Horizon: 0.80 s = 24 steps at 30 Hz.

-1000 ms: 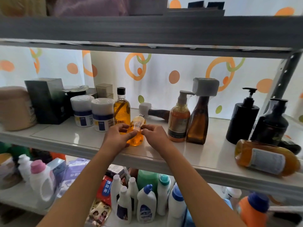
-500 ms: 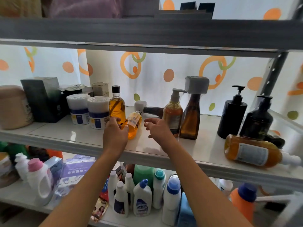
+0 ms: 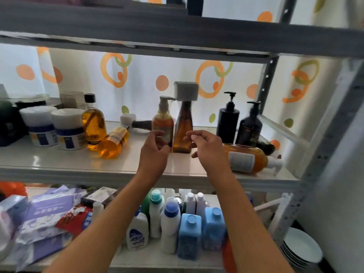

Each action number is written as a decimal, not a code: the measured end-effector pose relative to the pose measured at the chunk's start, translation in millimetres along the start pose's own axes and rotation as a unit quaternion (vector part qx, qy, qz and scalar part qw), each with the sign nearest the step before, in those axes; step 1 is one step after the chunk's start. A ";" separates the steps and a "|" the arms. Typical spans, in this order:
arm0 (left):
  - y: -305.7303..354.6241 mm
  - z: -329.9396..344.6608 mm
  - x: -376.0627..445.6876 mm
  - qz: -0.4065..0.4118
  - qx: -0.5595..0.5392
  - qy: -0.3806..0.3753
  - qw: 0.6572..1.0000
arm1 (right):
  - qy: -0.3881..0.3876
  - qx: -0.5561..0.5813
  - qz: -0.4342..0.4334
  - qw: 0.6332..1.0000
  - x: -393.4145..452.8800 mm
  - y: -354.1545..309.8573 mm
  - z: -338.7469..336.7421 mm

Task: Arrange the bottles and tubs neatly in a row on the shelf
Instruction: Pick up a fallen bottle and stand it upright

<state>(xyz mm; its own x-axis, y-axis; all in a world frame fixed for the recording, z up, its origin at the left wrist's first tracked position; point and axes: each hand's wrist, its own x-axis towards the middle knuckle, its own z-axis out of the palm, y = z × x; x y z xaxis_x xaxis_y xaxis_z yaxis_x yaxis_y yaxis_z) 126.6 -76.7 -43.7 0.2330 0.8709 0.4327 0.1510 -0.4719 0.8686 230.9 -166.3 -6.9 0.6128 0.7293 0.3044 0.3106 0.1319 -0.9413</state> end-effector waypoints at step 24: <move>44.0 150.4 -4.8 0.080 0.039 -0.225 0.970 | 0.221 -0.214 0.000 0.952 4.9 61.2 -154.1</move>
<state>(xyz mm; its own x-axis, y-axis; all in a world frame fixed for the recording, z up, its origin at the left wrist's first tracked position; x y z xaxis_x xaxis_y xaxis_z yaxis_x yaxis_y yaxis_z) 276.6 -122.3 -43.8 0.6523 0.6466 0.3955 0.1469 -0.6197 0.7710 364.9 -258.2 -40.6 0.8290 0.3639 0.4247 0.5203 -0.2233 -0.8243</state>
